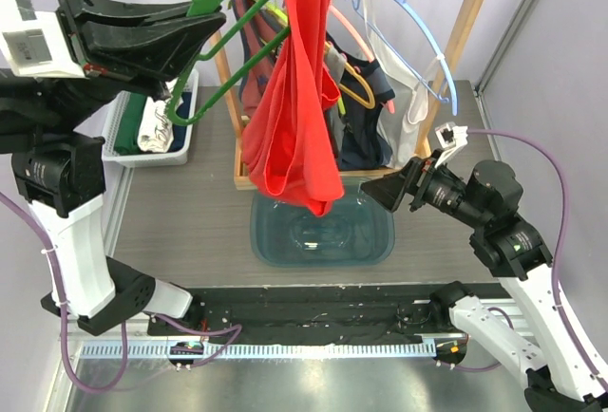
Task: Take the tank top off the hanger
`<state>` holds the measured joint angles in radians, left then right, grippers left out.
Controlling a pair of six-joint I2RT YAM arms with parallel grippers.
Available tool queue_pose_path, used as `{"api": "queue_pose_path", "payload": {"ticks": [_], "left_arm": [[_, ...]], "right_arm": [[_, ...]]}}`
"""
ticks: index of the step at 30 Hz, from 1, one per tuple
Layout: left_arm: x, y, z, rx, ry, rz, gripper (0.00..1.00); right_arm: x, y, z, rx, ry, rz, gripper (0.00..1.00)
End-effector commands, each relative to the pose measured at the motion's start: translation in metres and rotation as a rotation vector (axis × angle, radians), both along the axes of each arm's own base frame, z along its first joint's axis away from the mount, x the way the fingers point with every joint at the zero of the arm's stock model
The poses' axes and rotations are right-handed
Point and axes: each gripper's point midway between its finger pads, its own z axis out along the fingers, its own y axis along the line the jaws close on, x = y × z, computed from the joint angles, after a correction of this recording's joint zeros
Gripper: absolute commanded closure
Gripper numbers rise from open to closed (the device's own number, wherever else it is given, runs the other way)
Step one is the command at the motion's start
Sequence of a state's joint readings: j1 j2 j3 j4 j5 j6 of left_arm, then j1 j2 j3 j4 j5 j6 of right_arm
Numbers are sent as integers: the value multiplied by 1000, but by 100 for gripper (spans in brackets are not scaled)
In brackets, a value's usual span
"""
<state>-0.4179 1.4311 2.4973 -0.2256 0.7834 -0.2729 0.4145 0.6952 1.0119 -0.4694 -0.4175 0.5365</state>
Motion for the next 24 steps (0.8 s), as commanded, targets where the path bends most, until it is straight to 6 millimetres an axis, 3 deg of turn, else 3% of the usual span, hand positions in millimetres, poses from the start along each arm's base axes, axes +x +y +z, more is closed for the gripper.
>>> {"api": "queue_pose_path", "payload": {"ticks": [1, 7, 12, 17, 24], "left_arm": [[-73, 32, 52, -156, -259, -34, 100], [-107, 47, 70, -224, -350, -61, 100], [-110, 49, 72, -228, -383, -53, 100], [-93, 42, 70, -220, -365, -45, 100], [-41, 19, 53, -161, -277, -26, 100]], "right_arm": [[-4, 12, 46, 63, -187, 90, 0], [0, 27, 67, 68, -251, 156, 0], [10, 42, 66, 43, -245, 178, 0], [-3, 63, 69, 60, -253, 252, 0], [-30, 85, 75, 107, -274, 381, 0]]}}
